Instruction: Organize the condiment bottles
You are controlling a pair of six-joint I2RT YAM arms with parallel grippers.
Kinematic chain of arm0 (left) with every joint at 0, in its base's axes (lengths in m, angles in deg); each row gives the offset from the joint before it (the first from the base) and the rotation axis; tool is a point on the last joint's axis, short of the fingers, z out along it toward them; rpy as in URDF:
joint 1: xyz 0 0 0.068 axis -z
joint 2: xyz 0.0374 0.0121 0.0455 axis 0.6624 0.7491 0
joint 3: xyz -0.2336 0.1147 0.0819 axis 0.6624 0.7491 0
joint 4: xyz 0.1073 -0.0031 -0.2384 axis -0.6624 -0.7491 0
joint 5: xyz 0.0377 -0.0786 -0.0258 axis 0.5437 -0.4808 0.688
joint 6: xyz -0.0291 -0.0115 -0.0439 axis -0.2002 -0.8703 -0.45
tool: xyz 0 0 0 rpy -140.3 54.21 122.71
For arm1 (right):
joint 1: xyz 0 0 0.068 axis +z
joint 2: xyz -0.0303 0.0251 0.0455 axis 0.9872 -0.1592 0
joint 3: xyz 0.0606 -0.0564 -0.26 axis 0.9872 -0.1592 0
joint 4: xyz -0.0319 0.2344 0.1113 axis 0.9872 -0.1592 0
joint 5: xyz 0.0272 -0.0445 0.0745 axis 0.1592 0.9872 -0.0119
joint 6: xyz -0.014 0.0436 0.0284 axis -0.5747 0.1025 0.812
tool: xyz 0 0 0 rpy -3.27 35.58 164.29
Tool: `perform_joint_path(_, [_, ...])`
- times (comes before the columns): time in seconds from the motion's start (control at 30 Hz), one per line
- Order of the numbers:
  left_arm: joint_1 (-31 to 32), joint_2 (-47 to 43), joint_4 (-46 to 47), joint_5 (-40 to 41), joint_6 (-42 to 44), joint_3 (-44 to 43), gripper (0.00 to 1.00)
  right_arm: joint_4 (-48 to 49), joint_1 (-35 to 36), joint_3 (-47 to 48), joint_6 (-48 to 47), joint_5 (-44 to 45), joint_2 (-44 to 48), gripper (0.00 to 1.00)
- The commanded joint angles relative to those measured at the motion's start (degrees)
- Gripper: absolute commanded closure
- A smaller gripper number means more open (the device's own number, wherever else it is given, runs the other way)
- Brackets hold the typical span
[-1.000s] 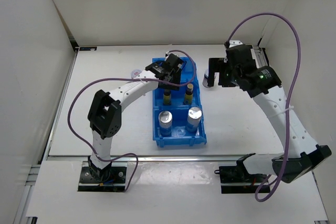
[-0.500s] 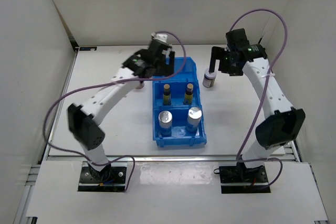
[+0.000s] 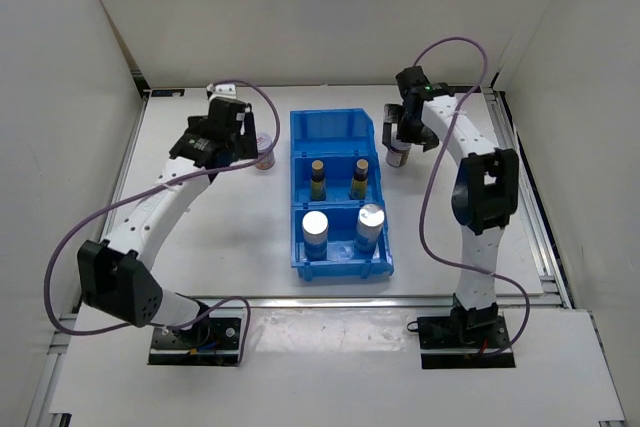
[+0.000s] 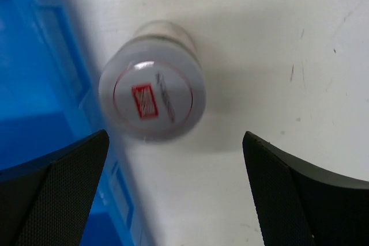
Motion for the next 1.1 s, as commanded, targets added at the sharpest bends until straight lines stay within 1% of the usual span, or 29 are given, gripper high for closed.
perform_joint_path(0.0, [-0.73,-1.70,3.55,0.11,2.19,1.95,0.00,1.84,-1.90,4.75,-1.28,1.64,-3.67,0.00])
perform_joint_path(0.07, [-1.34,-0.38,3.56,-0.41,2.19,1.95,0.00,2.64,-2.69,6.94,-2.42,1.64,-5.53,0.00])
perform_joint_path(0.2, [-2.66,2.16,3.56,-1.91,2.19,-0.15,0.00,2.64,-4.10,11.16,-3.47,-1.34,-11.23,0.00])
perform_joint_path(0.23, [-2.66,3.13,3.56,-1.91,2.19,-0.16,0.00,2.11,-4.71,11.78,-3.48,-3.00,-12.12,0.00])
perform_joint_path(0.47, [-4.86,4.90,3.56,-2.52,3.24,-2.70,0.00,2.11,-5.24,13.54,-4.01,-3.72,-18.10,0.00])
perform_joint_path(0.53, [-4.86,4.90,3.56,-2.52,3.85,-2.70,0.00,2.11,-5.24,13.54,-4.01,-3.72,-18.81,0.04])
perform_joint_path(0.57, [-4.86,4.90,3.56,-2.52,3.86,-2.70,0.00,2.11,-5.24,13.54,-4.01,-3.72,-19.51,0.10])
perform_joint_path(0.67, [-6.08,3.58,4.61,-3.57,3.16,-1.22,0.00,1.58,-5.24,13.54,-4.01,-3.72,-20.66,0.22])
perform_joint_path(0.7, [-6.09,3.58,4.61,-4.19,3.16,-1.21,0.00,1.58,-5.24,13.02,-4.01,-3.72,-20.66,0.30])
perform_joint_path(0.77, [-6.09,2.97,5.14,-4.89,2.63,0.01,0.00,1.58,-5.24,12.49,-4.53,-3.72,-20.66,0.37])
perform_joint_path(0.8, [-6.09,2.96,5.66,-4.90,2.63,0.02,0.00,1.58,-5.24,12.49,-4.53,-3.72,-19.96,0.47])
perform_joint_path(0.97, [-6.09,1.29,6.28,-4.90,2.10,2.30,0.00,1.58,-5.24,11.79,-4.53,-2.59,-18.72,0.67])
perform_joint_path(1.0, [-6.09,0.60,6.28,-4.90,2.10,2.31,0.00,1.58,-5.24,11.79,-5.06,-2.58,-18.11,0.75])
perform_joint_path(1.07, [-6.09,0.59,6.98,-5.42,2.10,2.83,0.00,1.05,-5.24,10.66,-5.06,-1.79,-15.31,0.82])
